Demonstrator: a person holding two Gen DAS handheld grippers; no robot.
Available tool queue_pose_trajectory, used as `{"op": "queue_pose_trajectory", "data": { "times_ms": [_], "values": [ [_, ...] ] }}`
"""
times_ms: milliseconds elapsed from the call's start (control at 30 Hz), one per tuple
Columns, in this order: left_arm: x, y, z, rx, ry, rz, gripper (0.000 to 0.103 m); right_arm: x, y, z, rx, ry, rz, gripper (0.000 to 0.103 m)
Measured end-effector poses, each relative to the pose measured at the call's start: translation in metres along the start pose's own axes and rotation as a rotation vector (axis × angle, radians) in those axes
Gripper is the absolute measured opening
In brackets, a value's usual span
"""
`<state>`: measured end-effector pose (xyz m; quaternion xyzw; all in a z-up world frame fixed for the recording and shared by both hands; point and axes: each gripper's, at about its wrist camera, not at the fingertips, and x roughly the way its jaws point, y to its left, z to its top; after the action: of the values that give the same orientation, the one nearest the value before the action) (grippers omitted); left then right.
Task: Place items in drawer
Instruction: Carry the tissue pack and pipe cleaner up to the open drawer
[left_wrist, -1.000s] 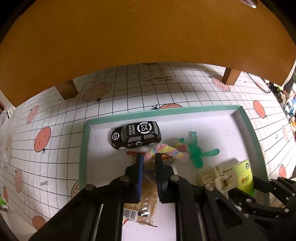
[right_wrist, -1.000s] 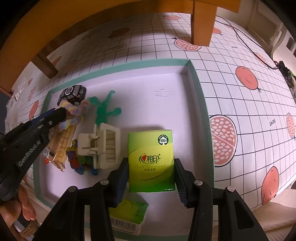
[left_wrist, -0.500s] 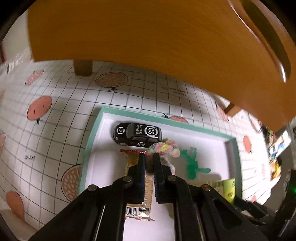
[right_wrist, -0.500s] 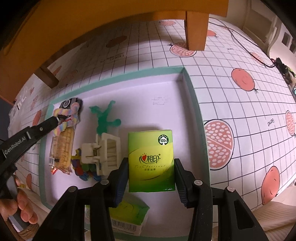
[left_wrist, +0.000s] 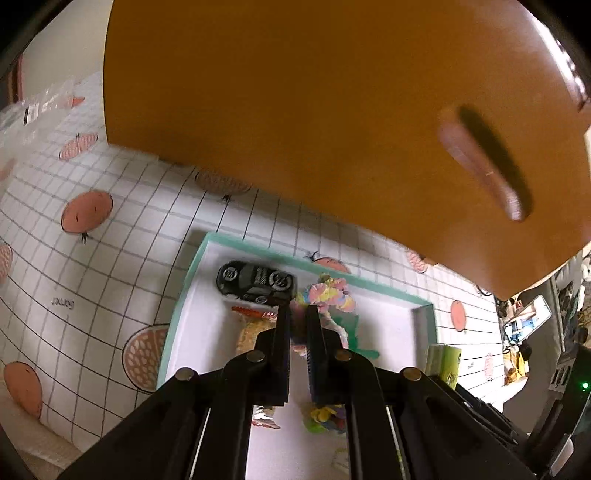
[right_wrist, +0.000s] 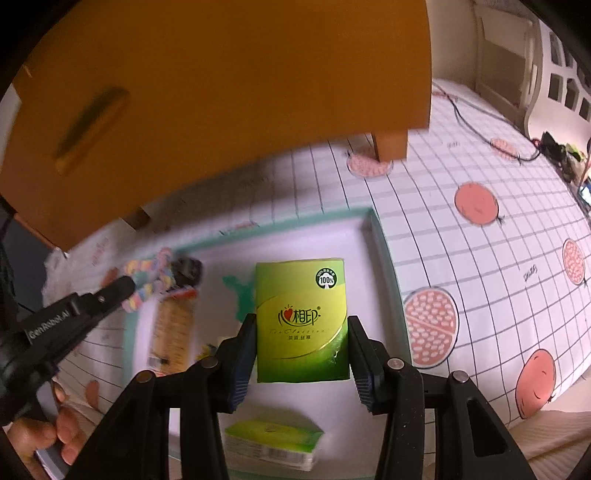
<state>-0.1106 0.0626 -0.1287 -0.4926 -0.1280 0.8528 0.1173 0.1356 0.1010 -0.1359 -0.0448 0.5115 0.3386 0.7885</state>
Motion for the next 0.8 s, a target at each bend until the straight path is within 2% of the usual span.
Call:
{"op": "queue_pose_trajectory", "data": {
  "times_ms": [200,467,633,800],
  "values": [
    [-0.041,-0.02,0.006,0.064,-0.079,-0.02,0.007,-0.04,0.012,0.009,-0.024,-0.118,0.06,0.049],
    [-0.121,-0.046,0.021,0.152,-0.258,-0.122,0.007,-0.12,0.038,0.028,-0.098,-0.361,0.134,0.049],
    [-0.17,-0.066,0.037,0.222,-0.374,-0.189,0.007,-0.161,0.057,0.056,-0.153,-0.478,0.182,0.049],
    [-0.202,-0.087,0.077,0.264,-0.457,-0.208,0.007,-0.19,0.075,0.098,-0.19,-0.543,0.204,0.049]
  ]
}}
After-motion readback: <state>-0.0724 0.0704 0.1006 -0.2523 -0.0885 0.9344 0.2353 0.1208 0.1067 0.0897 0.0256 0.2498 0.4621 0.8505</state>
